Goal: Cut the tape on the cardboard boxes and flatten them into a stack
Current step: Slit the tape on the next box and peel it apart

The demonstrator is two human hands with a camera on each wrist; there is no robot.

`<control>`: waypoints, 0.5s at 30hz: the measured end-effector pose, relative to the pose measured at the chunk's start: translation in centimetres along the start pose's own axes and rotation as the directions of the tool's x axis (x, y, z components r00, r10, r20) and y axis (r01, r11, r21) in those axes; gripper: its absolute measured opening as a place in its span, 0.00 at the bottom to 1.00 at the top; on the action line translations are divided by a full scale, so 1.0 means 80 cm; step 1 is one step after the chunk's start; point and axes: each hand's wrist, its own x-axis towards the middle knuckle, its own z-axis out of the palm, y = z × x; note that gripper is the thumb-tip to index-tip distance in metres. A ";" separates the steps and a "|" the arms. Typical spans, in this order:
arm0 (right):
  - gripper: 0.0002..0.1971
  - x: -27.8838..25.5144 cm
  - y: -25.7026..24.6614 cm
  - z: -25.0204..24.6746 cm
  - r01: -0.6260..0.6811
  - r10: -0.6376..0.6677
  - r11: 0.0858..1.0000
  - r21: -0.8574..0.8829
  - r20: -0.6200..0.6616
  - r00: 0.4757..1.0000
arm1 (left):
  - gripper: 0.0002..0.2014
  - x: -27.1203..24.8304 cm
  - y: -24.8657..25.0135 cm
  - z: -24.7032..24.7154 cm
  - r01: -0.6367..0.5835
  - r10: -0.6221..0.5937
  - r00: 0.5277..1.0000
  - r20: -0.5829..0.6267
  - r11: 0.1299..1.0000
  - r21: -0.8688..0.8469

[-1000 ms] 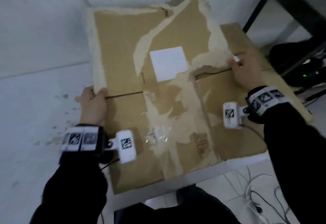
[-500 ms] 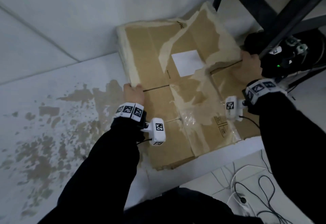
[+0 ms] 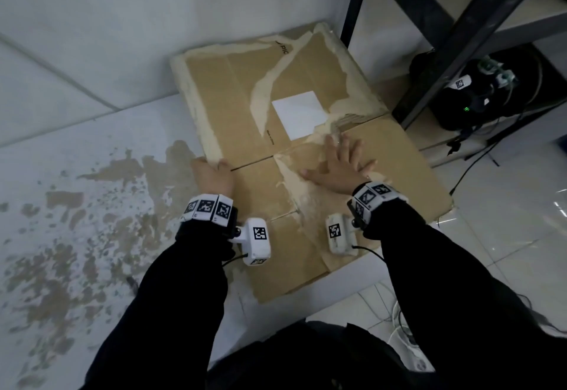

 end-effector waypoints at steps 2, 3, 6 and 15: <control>0.55 0.002 0.001 -0.005 -0.011 0.011 1.000 -0.001 0.006 1.000 | 0.37 0.001 0.002 0.002 -0.015 0.010 0.995 0.095 0.999 0.047; 0.54 0.006 0.003 -0.008 -0.013 0.013 1.000 -0.003 0.008 1.000 | 0.43 0.000 0.005 0.002 -0.014 -0.003 0.984 0.178 0.995 0.097; 0.54 0.011 0.007 -0.016 -0.031 0.032 0.999 -0.028 0.036 0.999 | 0.56 0.005 0.015 0.003 -0.016 -0.040 0.948 0.316 0.985 0.172; 0.22 -0.014 -0.046 0.009 0.060 -0.097 0.990 -0.129 -0.305 0.948 | 0.26 -0.040 -0.024 -0.064 -0.146 0.110 0.923 0.369 0.987 0.070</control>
